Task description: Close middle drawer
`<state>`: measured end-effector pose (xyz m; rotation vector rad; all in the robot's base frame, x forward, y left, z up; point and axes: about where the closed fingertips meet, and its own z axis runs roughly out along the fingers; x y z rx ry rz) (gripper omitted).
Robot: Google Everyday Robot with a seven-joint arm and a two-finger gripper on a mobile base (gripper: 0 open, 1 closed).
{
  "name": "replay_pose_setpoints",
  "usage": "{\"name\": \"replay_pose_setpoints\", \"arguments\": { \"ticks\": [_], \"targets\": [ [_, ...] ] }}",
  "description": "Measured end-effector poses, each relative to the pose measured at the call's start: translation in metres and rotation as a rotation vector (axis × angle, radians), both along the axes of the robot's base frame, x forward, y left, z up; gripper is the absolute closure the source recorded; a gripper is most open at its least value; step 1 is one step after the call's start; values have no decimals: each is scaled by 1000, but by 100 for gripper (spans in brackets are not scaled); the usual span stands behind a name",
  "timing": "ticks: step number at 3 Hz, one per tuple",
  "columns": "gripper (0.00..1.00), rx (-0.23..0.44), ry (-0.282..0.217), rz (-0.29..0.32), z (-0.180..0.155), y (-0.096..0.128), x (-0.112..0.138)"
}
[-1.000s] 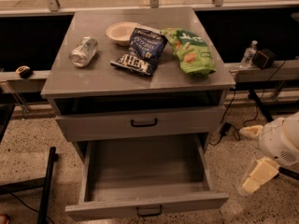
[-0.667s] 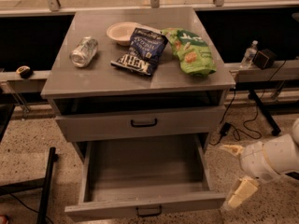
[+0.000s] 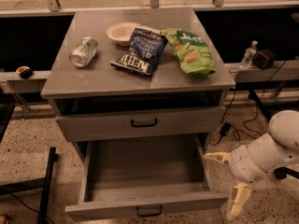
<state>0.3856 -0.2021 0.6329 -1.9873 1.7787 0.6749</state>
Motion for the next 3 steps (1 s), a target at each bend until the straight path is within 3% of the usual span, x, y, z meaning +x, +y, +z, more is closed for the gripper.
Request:
{"name": "replay_pose_setpoints", "arguments": {
  "ticks": [1,2,3],
  "targets": [
    [0,75,-59,-68,-18,12,3],
    [16,144,-182,-112,-41,30,2],
    [40,201,-311,-121,-60,45,1]
  ]
}}
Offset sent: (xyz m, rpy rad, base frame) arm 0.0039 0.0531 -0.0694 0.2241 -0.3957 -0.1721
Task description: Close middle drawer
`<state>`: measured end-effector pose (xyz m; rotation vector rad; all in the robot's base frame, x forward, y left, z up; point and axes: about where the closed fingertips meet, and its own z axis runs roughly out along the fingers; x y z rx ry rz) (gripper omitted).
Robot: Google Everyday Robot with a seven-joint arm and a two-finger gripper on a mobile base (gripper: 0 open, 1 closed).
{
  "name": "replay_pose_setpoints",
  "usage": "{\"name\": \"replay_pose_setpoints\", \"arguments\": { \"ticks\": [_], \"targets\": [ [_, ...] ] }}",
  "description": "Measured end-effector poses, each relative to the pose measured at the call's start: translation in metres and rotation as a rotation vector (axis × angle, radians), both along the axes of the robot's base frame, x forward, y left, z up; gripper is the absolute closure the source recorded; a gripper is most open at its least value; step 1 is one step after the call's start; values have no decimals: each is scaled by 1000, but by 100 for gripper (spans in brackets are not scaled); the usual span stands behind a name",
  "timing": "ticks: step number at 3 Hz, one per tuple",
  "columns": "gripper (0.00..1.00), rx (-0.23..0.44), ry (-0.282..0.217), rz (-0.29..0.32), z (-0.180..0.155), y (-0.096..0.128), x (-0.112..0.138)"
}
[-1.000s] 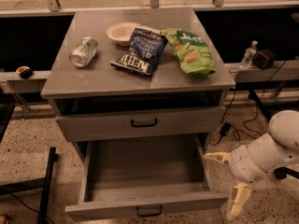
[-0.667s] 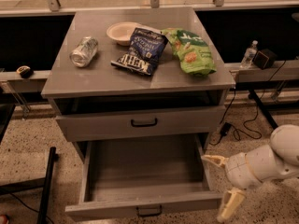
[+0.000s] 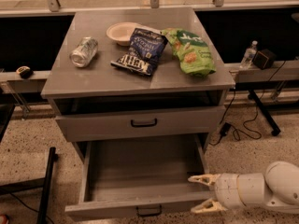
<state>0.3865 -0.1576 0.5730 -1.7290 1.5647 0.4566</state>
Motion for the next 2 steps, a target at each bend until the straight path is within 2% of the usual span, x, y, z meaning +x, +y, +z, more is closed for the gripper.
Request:
{"name": "replay_pose_setpoints", "arguments": {
  "ticks": [1,2],
  "targets": [
    [63,33,-79,67,-16,5,5],
    [86,37,-80,87,-21,10,3]
  ]
}}
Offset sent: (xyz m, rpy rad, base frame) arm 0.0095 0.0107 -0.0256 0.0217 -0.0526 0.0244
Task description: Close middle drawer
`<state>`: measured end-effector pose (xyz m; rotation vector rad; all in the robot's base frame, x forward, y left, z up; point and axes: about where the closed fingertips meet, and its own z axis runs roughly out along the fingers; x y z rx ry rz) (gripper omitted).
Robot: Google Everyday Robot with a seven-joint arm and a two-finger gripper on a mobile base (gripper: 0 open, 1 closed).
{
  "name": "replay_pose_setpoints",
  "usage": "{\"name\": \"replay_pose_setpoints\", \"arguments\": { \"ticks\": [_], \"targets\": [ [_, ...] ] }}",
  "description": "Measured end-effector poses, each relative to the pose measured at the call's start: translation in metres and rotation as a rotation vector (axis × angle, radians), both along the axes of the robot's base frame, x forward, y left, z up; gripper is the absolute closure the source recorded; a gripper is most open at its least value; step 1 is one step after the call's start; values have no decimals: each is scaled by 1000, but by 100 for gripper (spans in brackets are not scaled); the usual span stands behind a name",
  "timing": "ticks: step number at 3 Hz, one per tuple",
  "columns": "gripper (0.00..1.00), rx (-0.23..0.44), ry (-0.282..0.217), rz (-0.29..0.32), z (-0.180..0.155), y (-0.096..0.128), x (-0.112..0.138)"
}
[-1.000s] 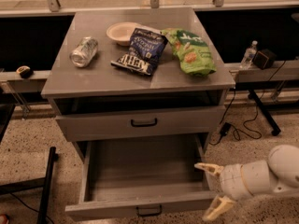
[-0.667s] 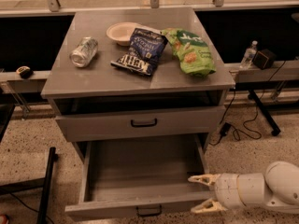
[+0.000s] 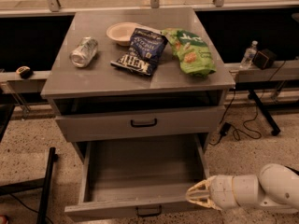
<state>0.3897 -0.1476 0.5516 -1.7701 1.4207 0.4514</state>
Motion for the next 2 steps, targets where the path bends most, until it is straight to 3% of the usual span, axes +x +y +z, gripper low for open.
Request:
{"name": "replay_pose_setpoints", "arguments": {
  "ticks": [1,2],
  "targets": [
    [100,-1,68,-60,-46,-2,9],
    [100,-46,176,-41,-86,1,0]
  ]
}}
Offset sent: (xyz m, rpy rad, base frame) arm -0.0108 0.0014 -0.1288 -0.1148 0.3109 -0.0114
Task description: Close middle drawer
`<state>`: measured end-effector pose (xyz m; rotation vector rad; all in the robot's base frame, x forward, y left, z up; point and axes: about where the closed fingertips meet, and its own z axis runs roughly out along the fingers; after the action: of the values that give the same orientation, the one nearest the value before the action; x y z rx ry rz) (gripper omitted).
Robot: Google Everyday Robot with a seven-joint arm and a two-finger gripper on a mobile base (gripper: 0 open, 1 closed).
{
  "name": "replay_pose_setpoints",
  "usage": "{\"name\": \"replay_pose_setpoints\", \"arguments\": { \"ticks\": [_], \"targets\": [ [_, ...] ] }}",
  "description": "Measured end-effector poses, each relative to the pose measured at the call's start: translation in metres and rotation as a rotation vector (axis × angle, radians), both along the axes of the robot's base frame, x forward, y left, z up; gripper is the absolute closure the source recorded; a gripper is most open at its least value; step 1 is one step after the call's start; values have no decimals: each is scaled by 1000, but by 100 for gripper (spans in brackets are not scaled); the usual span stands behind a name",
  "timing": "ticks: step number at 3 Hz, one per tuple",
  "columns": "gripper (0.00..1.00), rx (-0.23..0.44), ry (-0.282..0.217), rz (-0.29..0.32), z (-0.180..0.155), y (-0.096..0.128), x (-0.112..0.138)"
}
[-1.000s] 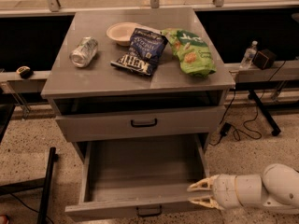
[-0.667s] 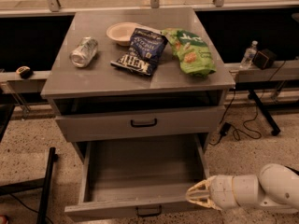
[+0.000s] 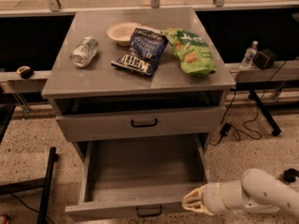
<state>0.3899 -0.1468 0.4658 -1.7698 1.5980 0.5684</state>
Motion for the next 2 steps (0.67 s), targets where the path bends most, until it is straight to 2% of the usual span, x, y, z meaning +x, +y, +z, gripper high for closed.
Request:
{"name": "replay_pose_setpoints", "arguments": {
  "ticks": [1,2],
  "targets": [
    [100,-14,53,-7,-16,-5,-7],
    [100,-3,84,-25,-27,-12,-12]
  ]
}}
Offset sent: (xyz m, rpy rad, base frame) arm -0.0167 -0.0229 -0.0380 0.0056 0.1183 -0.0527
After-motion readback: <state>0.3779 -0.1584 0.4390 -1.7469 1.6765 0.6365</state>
